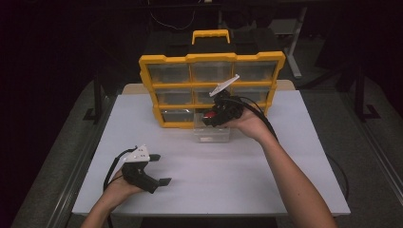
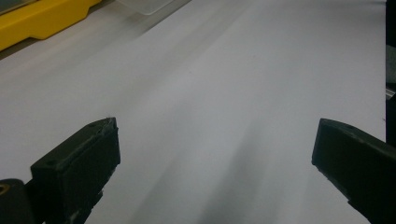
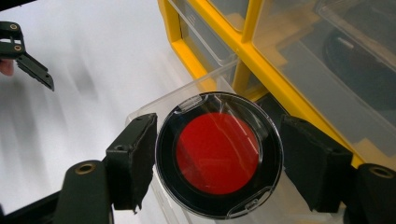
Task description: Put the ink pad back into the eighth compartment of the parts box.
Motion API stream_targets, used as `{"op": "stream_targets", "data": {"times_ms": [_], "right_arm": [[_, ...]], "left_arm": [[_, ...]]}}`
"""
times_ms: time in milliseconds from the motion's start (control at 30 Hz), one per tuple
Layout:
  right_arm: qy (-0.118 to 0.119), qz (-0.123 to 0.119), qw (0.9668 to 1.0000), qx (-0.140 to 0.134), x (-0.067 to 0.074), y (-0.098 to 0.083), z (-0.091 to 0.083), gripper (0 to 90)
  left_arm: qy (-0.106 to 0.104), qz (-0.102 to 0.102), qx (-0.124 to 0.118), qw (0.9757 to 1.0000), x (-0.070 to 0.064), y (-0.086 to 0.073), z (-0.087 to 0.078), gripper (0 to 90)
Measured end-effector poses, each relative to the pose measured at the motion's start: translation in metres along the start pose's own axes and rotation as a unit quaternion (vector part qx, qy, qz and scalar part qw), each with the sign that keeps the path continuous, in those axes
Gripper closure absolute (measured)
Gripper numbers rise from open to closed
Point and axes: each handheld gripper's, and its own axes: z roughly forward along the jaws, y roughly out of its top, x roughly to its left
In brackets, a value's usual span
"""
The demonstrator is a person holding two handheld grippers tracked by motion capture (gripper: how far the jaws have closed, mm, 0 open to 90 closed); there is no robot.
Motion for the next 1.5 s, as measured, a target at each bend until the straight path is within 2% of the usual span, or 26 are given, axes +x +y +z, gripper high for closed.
{"op": "stream_targets", "data": {"times_ms": [533,1000,1500], "right_arm": [[-0.002,-0.004,0.9998,0.019,0.0,-0.002,0.014,28.7],[-0.007,-0.006,0.9996,0.028,0.0,-0.003,0.018,28.1],[-0.014,-0.004,0.9998,0.015,0.001,-0.005,0.006,24.7]], "left_arm": [[-0.001,0.001,0.001,1.0,0.0,0.0,0.0,0.5],[-0.001,0.001,0.001,1.0,-0.001,0.0,0.0,0.5],[0.002,0.0,0.002,1.0,-0.001,0.001,0.001,0.5]]}}
